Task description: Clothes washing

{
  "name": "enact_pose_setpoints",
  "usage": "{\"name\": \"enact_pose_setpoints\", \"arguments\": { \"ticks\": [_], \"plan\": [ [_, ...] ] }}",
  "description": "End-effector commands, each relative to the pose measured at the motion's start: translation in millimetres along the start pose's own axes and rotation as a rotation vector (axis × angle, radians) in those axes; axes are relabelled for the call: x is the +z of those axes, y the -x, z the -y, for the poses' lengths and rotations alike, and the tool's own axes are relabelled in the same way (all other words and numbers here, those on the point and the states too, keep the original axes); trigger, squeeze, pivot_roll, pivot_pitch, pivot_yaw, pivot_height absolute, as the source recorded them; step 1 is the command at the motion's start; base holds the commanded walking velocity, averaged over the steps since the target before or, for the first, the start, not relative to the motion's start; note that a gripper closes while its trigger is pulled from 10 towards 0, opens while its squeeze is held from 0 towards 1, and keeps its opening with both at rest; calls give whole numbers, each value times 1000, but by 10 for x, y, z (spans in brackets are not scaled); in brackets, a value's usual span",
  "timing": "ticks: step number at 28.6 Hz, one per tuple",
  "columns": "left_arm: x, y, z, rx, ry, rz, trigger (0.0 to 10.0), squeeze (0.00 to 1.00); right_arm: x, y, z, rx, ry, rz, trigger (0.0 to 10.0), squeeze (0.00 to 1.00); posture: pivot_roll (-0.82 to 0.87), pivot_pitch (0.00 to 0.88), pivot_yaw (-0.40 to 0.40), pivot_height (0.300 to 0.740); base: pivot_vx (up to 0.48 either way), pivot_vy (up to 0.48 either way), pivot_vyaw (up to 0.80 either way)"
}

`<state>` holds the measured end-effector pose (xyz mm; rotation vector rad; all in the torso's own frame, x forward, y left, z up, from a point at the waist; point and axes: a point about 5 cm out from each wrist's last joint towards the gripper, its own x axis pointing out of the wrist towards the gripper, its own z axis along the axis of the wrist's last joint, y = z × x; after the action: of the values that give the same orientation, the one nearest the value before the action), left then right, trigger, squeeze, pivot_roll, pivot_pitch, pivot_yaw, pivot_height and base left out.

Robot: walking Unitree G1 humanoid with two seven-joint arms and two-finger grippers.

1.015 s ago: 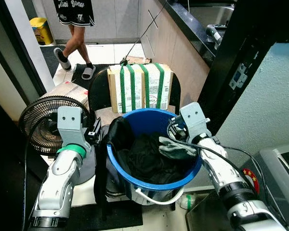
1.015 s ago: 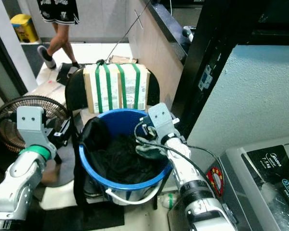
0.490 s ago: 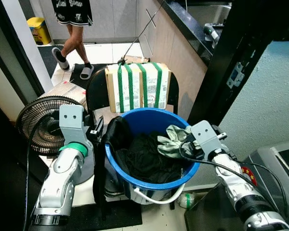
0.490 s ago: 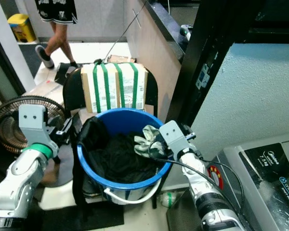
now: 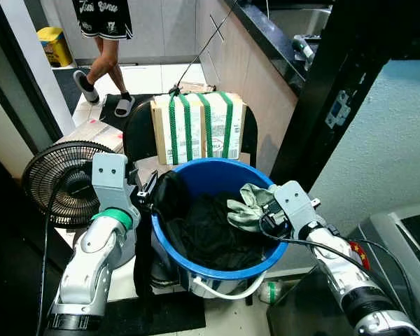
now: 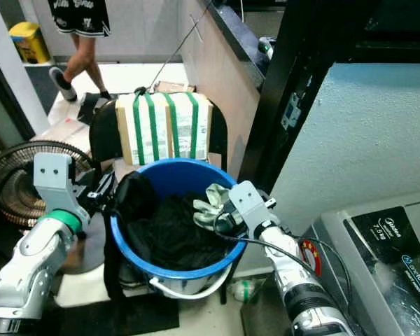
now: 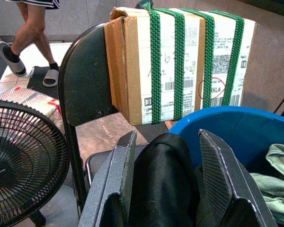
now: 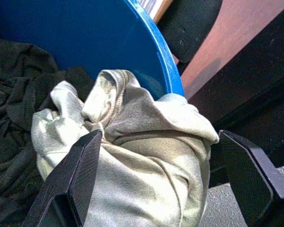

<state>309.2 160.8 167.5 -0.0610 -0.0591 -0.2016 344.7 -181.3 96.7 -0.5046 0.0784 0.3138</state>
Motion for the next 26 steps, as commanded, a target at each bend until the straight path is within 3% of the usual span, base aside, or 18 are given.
{"name": "enact_pose_setpoints", "arguments": {
  "ticks": [1, 9, 10, 12, 13, 17, 23, 26],
  "plan": [
    [-38, 7, 7, -5, 0, -22, 10000, 0, -92, 35, -117, 47, 5, -25, 10000, 0, 106, 60, 40, 740, 0, 0, 0],
    [-31, -3, -7, 2, 1, -21, 10000, 0, -17, 18, -104, 37, 9, 32, 10000, 0, 105, 67, 38, 740, 0, 0, 0],
    [-33, 1, -7, 2, 1, -21, 10000, 0, -9, 18, -111, 46, 9, 38, 5843, 0, 106, 67, 37, 740, 0, 0, 0],
    [-33, 1, -7, 2, 1, -21, 10000, 0, -9, 18, -111, 46, 9, 38, 5843, 0, 106, 67, 37, 740, 0, 0, 0],
    [-34, 5, -6, 3, 1, -21, 10000, 0, -4, 18, -119, 53, 8, 42, 4667, 0, 106, 68, 35, 740, 0, 0, 0],
    [-30, 9, -8, 5, 1, -21, 10000, 0, 8, 14, -133, 63, 13, 48, 4510, 0, 111, 69, 33, 740, 0, 0, 0],
    [-23, 11, -20, 8, -4, -20, 10000, 0, 26, 0, -155, 62, 21, 59, 3176, 0, 116, 64, 33, 740, 0, 0, 0],
    [-21, 9, -21, 8, -5, -19, 10000, 0, 30, -4, -162, 63, 29, 62, 3059, 0, 117, 64, 34, 740, 0, 0, 0]
  ]
}}
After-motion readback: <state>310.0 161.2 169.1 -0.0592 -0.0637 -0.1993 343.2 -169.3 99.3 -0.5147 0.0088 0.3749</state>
